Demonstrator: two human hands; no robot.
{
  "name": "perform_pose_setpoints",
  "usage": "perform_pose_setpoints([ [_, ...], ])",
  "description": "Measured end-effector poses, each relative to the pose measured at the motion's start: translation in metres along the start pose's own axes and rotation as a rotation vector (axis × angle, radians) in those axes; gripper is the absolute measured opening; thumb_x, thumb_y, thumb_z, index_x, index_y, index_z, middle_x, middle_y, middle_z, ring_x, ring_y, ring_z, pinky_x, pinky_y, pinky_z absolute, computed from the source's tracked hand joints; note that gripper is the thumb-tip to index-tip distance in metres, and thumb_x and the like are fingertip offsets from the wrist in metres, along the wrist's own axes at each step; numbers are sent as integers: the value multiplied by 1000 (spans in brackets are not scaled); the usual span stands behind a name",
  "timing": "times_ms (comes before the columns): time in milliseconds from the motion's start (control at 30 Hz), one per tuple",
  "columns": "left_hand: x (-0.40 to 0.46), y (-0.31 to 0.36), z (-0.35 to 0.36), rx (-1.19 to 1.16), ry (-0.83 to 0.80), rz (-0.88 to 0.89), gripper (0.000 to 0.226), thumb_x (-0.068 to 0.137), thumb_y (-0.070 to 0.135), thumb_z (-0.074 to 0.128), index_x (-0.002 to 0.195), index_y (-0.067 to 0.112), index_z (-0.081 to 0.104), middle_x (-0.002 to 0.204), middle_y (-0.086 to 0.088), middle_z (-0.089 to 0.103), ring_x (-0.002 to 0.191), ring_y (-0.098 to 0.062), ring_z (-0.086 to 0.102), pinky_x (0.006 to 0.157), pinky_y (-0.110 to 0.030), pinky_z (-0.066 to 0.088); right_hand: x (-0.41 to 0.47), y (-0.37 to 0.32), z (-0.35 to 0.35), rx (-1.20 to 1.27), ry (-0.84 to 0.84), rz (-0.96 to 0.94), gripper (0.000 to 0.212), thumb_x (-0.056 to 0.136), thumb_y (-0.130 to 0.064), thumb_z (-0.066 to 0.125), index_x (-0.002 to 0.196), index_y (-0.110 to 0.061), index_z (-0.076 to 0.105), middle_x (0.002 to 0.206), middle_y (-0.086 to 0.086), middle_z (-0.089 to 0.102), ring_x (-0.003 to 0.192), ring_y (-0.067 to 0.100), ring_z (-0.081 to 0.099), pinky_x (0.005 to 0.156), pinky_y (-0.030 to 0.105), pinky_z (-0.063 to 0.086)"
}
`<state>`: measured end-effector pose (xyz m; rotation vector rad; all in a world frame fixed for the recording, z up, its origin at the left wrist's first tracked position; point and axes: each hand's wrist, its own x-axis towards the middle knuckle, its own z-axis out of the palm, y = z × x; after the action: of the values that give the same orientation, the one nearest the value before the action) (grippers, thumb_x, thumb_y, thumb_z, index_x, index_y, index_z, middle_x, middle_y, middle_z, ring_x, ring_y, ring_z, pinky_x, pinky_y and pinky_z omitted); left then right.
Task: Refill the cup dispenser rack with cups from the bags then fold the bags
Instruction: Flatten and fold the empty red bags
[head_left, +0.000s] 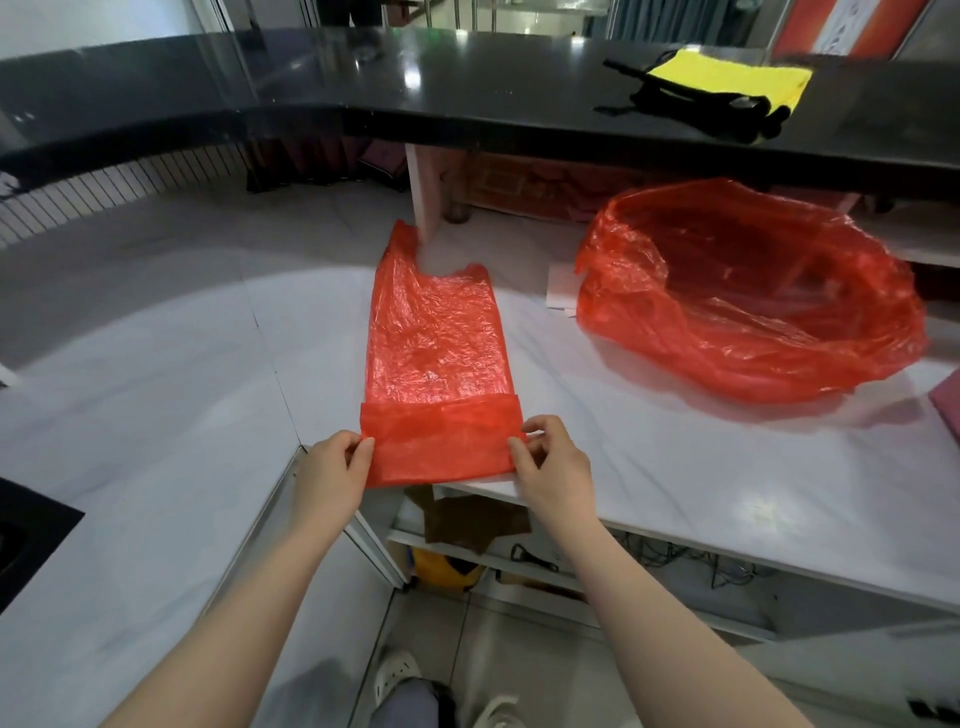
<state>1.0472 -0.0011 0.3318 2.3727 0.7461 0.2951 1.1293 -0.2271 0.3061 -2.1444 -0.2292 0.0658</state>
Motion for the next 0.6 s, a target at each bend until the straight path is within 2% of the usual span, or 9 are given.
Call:
perform_pose_setpoints([
  [67,1,-1,1,-18,15,-23,22,97,31,48,100,12,60,86,-2,67,67,-5,54,53,-19,34,0,0,-1,-27,-22,-15,20,89,-40,60,102,-41,45,77,-14,60,72,-1,58,56,15,40],
  [100,1,1,1,-40,14,-32,25,97,32,49,112,13,55,97,-4,68,73,-8,56,57,-21,40,0,0,-1,-40,-29,-21,20,89,-39,60,103,-41,44,79,-14,60,73,-1,57,57,15,41],
  [167,-2,4,1,-4,54,75,49,93,33,56,135,16,37,120,-8,59,99,-19,59,78,-35,53,0,1,0,-62,-38,-23,19,91,-37,58,103,-41,44,82,-14,59,76,1,57,59,17,41],
  [267,-8,16,9,250,90,445,66,89,36,58,145,20,27,147,-14,37,134,-31,36,107,-51,35,2,3,2,-123,-45,-40,15,93,-36,56,106,-39,50,91,-14,57,81,2,54,61,12,38],
  [333,-6,24,19,414,-61,561,66,94,49,41,151,26,18,158,-9,19,145,-28,11,115,-49,12,3,3,3,-156,-43,-67,15,94,-34,55,108,-35,56,93,-15,55,82,1,51,64,9,35],
  [400,-3,24,32,510,-206,522,67,93,61,19,151,34,0,160,-2,-1,143,-21,-12,115,-43,-7,3,4,4,-178,-39,-104,13,94,-31,55,105,-33,61,90,-18,54,83,-1,47,66,7,32],
  [433,-1,21,37,537,-248,481,68,91,64,12,150,36,-6,160,-1,-8,143,-21,-17,114,-43,-11,3,4,3,-192,-38,-123,12,94,-29,55,103,-31,62,89,-19,54,85,-1,46,66,7,31],
  [533,4,13,45,597,-317,413,72,82,72,-2,144,40,-21,158,0,-17,144,-26,-19,115,-45,-12,3,5,3,-244,-43,-167,12,94,-27,55,102,-26,63,93,-16,56,88,-1,41,70,8,33],
  [600,7,11,46,609,-330,418,73,78,74,-7,142,43,-23,158,1,-17,145,-26,-18,114,-46,-13,2,4,2,-275,-61,-176,12,94,-23,54,101,-24,63,93,-14,53,89,2,41,75,14,39],
])
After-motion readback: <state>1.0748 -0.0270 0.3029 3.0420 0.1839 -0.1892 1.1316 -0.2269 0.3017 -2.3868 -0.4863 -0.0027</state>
